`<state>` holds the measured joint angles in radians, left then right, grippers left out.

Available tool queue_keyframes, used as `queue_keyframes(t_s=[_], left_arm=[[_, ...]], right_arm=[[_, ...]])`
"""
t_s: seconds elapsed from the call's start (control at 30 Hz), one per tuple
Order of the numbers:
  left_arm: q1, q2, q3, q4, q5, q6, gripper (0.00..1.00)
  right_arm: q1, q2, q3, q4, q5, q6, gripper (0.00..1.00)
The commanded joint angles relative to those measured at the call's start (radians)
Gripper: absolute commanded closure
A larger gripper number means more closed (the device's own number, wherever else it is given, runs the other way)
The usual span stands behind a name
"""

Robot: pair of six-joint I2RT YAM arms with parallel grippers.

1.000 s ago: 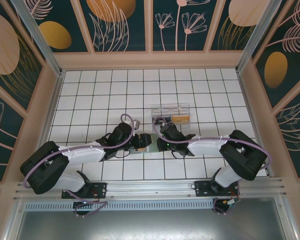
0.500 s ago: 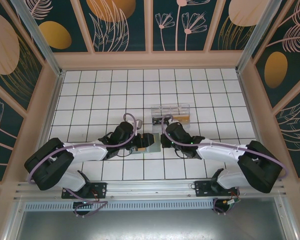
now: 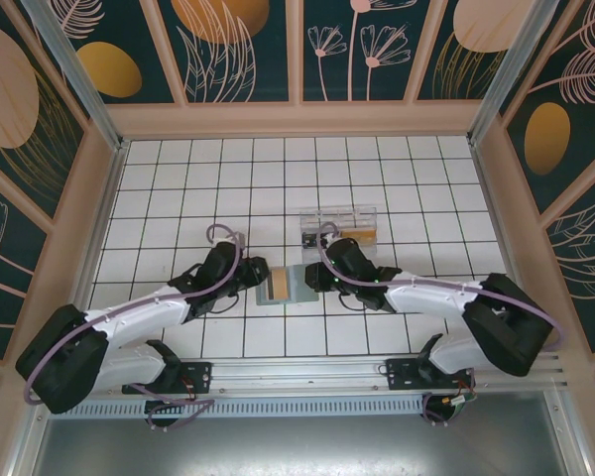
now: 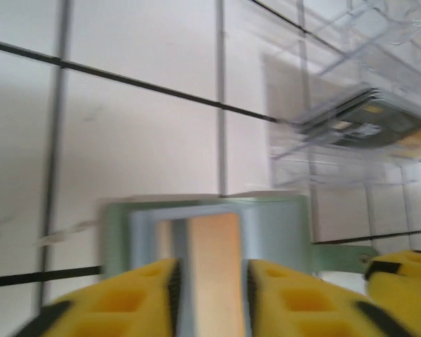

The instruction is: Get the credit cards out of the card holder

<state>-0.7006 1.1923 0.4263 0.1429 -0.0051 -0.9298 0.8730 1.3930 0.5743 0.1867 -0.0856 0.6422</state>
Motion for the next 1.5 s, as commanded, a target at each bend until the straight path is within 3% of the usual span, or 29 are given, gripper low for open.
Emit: queue_keyframes(t_s=[0.0, 0.3, 1.23, 1.47], left_arm=[[0.012, -0.008, -0.042, -0.036, -0.011, 0.001, 0.80], [0.018, 0.093, -0.058, 0.051, 0.077, 0.019, 1.00], [0.018, 0.162, -0.087, 0.091, 0.117, 0.009, 1.00], [0.018, 0.159, -0.090, 0.093, 0.120, 0.008, 1.00]], right_arm=[[-0.001, 0.066, 0.055, 0.105, -0.108, 0.042, 0.77], [-0.003, 0.245, 0.111, 0.194, -0.235, 0.128, 0.74], [-0.010, 0.360, 0.116, 0.243, -0.334, 0.197, 0.78], [-0.026, 0.354, 0.085, 0.280, -0.347, 0.221, 0.89]])
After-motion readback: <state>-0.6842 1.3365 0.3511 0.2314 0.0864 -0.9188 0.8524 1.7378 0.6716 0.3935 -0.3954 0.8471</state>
